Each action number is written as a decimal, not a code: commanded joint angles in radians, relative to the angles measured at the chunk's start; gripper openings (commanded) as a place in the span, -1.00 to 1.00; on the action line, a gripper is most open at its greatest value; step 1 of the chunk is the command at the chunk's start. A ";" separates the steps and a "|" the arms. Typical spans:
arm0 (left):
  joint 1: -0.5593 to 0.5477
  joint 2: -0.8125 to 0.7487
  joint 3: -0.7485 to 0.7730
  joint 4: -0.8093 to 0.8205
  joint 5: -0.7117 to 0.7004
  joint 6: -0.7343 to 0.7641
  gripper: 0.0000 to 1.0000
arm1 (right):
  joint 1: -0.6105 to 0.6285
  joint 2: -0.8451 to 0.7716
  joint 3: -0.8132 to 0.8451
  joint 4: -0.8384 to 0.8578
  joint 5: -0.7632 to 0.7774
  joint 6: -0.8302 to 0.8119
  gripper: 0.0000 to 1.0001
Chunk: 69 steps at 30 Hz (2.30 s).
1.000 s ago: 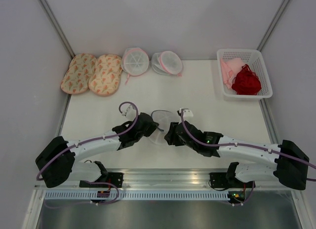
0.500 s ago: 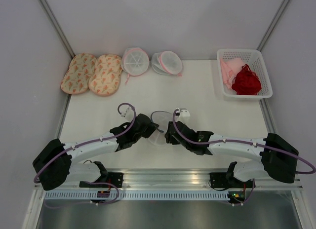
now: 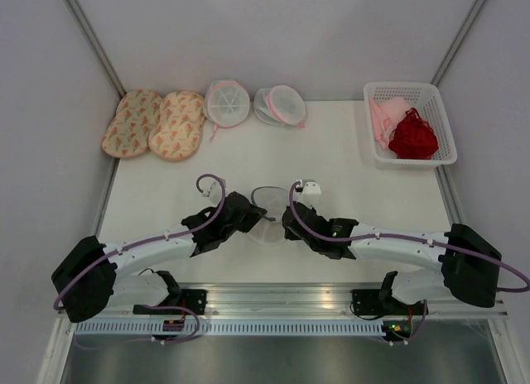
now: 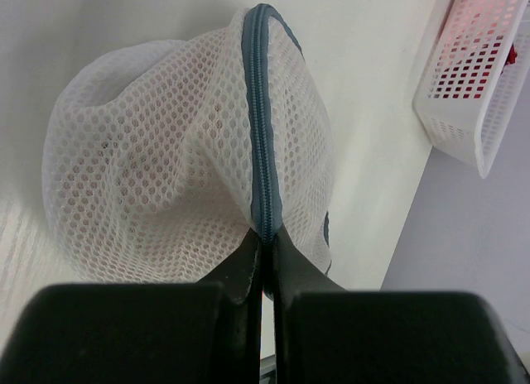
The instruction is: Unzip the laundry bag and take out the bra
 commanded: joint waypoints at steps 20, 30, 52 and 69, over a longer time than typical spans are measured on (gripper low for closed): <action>0.240 -0.152 -0.052 -0.035 0.390 0.777 -0.96 | -0.028 -0.044 0.078 -0.378 0.127 -0.093 -0.99; 0.461 0.079 0.076 0.312 0.767 0.902 -0.51 | -0.050 -0.136 0.034 -0.281 0.012 -0.163 -0.99; 0.348 -0.286 -0.071 -0.017 0.688 0.353 0.99 | -0.053 -0.083 -0.009 0.147 -0.324 -0.214 -0.99; 0.249 0.006 0.031 0.261 0.679 0.312 0.48 | -0.053 -0.058 -0.017 0.245 -0.441 -0.225 -0.99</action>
